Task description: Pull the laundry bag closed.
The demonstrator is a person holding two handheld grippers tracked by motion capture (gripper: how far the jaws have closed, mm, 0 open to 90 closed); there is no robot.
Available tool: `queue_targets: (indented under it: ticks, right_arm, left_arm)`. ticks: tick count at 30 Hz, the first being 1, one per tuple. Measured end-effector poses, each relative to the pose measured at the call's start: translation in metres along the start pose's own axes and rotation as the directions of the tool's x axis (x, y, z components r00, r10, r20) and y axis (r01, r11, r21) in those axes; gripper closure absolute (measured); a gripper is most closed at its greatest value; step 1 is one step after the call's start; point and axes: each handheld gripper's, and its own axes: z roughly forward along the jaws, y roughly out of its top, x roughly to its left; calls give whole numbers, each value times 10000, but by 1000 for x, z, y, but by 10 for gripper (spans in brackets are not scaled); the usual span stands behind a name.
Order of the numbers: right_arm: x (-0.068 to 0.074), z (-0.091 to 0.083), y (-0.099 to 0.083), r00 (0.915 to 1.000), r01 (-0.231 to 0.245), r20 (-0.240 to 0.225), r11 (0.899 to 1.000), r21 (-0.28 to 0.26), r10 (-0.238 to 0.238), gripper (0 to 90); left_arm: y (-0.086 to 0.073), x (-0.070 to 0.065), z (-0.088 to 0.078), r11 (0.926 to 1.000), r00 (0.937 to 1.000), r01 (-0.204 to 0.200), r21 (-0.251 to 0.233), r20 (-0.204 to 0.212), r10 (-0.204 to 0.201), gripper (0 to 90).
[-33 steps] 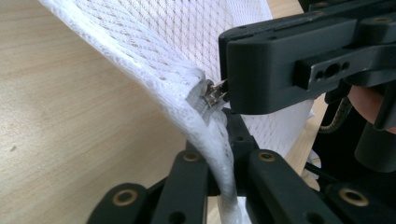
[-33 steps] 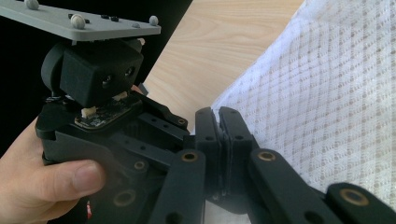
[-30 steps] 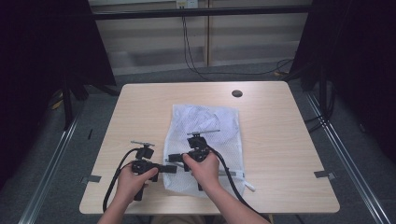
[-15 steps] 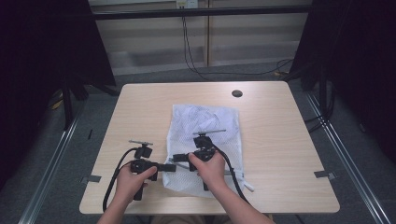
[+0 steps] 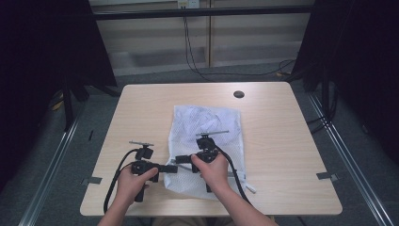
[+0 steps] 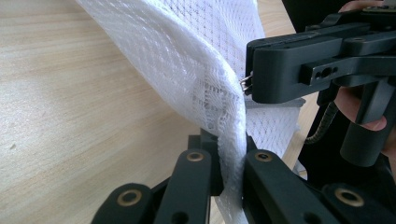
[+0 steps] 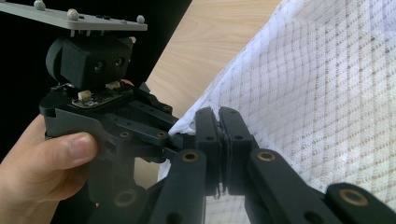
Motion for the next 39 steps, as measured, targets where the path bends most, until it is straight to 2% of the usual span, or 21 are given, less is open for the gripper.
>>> queue_targets:
  ticks: [4,13,14,18,20,24,26,27,30,34,36,39]
  right_arm:
    - [-1,-1,0,10000,56,7,10000,25,-56,875]
    - [0,3,1,9996,-215,-162,9998,-31,214,875]
    - [0,4,1,9998,-110,-136,9999,-10,109,875]
    - [1,6,2,9997,-166,-169,9999,-39,165,875]
    - [2,6,2,9998,-145,-167,9999,15,145,874]
    - [3,6,3,9997,-150,-175,9998,120,152,875]
    - [3,7,2,9998,-86,-171,9998,175,89,874]
    - [4,7,2,9999,-63,-141,9996,273,67,875]
    - [4,8,2,9998,-61,-180,9998,182,64,875]
    - [4,7,2,9998,-117,-175,9996,259,122,875]
    - [3,6,2,9998,59,-188,9998,174,-56,875]
    - [0,2,2,9999,27,-115,9999,162,-25,875]
  left_arm:
    - [0,0,0,10000,9999,-83,-39,60,83,900]
    - [0,-1,1,9998,9998,-176,58,45,176,887]
    - [0,-1,1,9997,9998,-199,106,33,199,872]
    - [1,0,0,9998,9998,-183,64,87,183,822]
    - [1,-1,-1,10000,9999,-35,68,104,34,818]
    - [2,0,0,9998,9999,-165,78,20,165,791]
    - [3,0,0,9999,9999,-77,67,85,77,785]
    - [3,0,-1,9999,9999,-34,112,96,33,786]
    - [3,0,-1,9995,10000,-47,318,34,46,875]
    - [3,0,-1,9996,9999,121,258,-14,-121,889]
    - [4,-1,-3,9993,9995,310,185,94,-312,892]
    - [4,1,-7,9990,9987,443,28,239,-443,894]
